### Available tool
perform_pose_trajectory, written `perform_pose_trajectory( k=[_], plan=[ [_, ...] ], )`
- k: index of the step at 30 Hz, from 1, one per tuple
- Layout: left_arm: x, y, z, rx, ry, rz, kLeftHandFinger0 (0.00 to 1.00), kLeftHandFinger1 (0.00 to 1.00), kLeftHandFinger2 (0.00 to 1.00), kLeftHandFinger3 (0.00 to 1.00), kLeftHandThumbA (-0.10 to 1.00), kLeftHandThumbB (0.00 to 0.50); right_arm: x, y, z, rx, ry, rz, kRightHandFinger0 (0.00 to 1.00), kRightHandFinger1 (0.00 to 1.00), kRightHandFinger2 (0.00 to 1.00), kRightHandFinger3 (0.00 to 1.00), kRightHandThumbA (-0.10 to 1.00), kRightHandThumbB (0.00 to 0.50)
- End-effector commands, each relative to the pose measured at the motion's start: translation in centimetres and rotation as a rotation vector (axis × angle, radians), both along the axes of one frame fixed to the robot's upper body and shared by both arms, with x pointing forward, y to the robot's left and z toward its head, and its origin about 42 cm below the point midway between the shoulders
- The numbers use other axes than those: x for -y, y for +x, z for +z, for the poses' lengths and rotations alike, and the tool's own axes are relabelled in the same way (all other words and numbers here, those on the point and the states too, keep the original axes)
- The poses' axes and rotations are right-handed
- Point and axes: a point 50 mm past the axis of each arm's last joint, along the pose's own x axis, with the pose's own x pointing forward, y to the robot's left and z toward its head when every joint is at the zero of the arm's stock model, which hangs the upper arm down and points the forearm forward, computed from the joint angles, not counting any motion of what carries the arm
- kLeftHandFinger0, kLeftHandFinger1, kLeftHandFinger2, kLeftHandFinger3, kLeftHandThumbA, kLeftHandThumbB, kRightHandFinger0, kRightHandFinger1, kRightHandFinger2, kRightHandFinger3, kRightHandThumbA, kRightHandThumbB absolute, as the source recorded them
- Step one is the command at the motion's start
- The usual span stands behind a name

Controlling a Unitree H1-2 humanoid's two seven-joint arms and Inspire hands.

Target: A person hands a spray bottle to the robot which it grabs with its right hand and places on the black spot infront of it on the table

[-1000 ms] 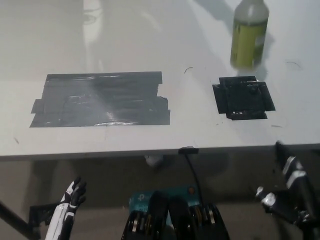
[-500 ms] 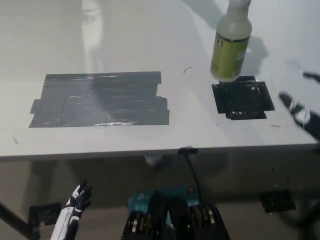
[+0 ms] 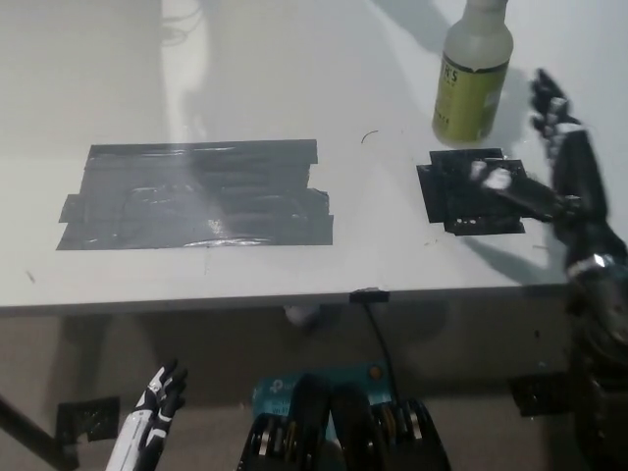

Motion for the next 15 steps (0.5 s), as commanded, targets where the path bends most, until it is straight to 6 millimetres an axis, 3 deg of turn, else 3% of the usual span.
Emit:
perform_pose_trajectory(
  k=[1,6,9,15],
  plan=[
    [0.0,0.2,1.3,0.056,0.023,-0.030,1.00,1.00,1.00,1.00,0.93,0.309,-2.0,2.5,3.5,-0.009,-0.026,0.018,1.00,1.00,1.00,1.00,1.00,0.444],
    [0.0,0.2,1.5,0.063,0.028,-0.033,1.00,1.00,1.00,1.00,0.94,0.300,-3.6,4.6,5.3,-0.010,-0.062,0.059,1.00,1.00,1.00,1.00,1.00,0.499],
    [0.0,0.5,1.8,0.065,0.034,-0.036,1.00,1.00,1.00,1.00,0.94,0.322,-4.2,5.3,6.5,-0.003,-0.033,0.068,1.00,1.00,1.00,1.00,1.00,0.500],
    [0.0,0.8,2.2,0.068,0.039,-0.032,1.00,1.00,1.00,1.00,0.93,0.319,-4.3,6.1,8.5,0.016,-0.035,0.059,1.00,1.00,1.00,1.00,1.00,0.492]
  ],
)
